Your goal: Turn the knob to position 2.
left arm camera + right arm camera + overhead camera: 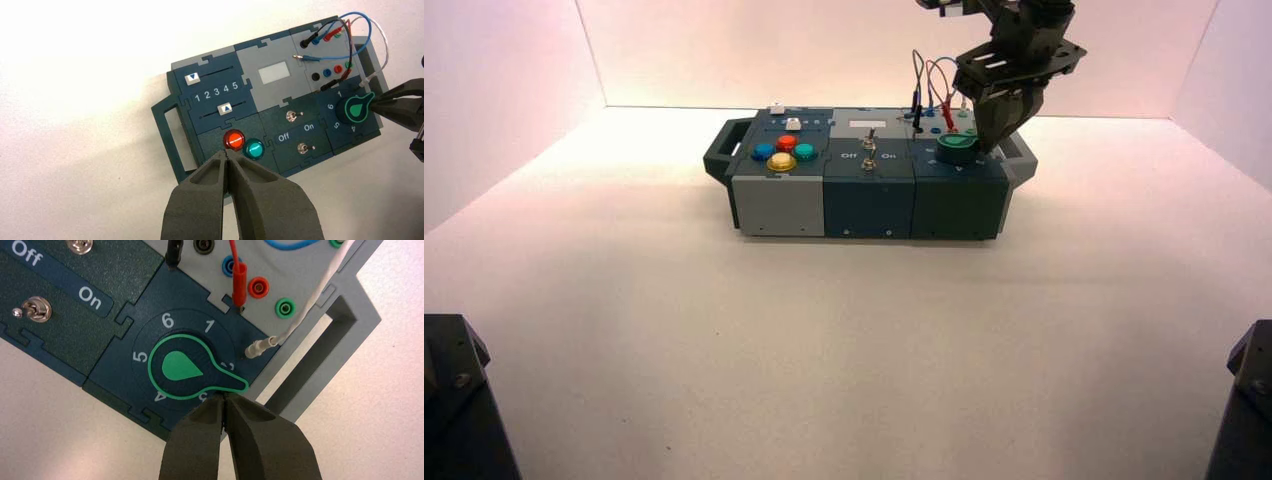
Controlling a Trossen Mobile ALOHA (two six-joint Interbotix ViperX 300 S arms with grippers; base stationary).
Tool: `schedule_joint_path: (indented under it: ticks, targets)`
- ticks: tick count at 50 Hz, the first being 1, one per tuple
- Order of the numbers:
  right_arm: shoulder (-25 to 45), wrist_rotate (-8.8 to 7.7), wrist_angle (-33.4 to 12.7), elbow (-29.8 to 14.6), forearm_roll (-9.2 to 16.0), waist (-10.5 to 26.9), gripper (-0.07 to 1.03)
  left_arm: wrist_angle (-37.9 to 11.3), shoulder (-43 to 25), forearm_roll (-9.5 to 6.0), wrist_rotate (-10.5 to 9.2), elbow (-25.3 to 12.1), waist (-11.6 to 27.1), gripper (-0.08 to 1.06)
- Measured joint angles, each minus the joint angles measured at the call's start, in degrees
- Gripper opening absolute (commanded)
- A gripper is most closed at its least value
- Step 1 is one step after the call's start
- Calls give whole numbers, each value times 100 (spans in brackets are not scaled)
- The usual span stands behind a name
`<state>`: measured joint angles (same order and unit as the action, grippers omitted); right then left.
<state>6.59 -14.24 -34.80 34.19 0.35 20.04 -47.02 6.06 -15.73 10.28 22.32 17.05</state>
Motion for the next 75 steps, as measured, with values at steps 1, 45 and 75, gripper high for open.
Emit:
schedule_joint_path:
  ticks: [1,45,75]
  targets:
    - [9,0,0,0,-9,0,-2,9,0,0,0,0,9,-3]
    - [-545,0,-202,0,-62,-439,-2,18,0,9,0,0,9,-3]
    - [-1327,9,-800,193,9,-431,-2,369,0,9,0,97,9,-3]
